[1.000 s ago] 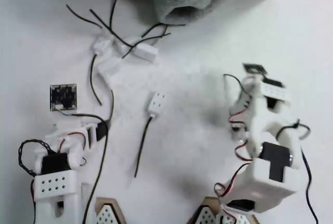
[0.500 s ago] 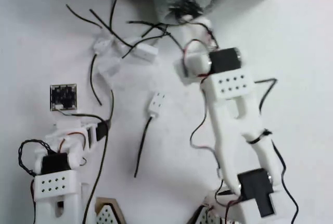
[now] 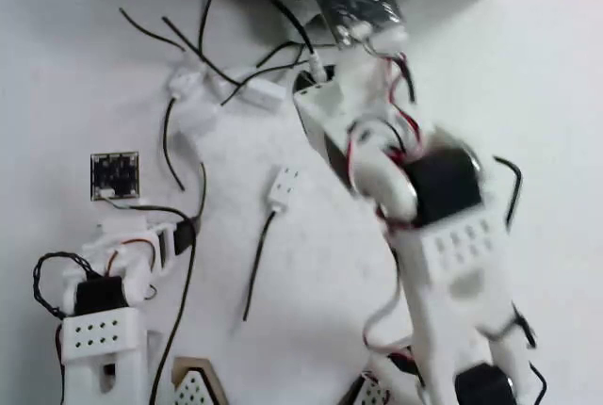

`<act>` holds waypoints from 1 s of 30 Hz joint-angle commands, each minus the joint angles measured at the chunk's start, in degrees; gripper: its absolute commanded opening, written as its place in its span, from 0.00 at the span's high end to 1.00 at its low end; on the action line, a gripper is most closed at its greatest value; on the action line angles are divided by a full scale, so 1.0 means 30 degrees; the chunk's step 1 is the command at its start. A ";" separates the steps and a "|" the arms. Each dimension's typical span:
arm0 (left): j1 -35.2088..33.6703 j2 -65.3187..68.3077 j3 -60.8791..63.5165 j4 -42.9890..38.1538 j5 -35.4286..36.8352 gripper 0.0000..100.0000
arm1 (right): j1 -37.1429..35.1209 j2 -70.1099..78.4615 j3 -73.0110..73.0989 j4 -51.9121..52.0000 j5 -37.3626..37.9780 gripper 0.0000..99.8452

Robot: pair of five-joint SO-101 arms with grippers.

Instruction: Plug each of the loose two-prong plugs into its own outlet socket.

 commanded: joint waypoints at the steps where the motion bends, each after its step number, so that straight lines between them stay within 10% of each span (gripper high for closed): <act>1: 0.0806 -0.0278 -0.0147 -0.0381 0.0088 0.63 | -0.1187 -0.3531 0.0293 -0.1158 -0.0322 0.98; 17: 0.5582 -0.0278 -0.0498 -0.3810 0.0234 0.63 | -0.2418 -1.8857 2.0454 -1.7245 -0.0410 0.98; 30: 1.0388 -0.0278 -0.2374 -0.7971 0.3077 0.63 | -0.2916 -1.8037 2.4381 -2.3839 -0.0440 0.98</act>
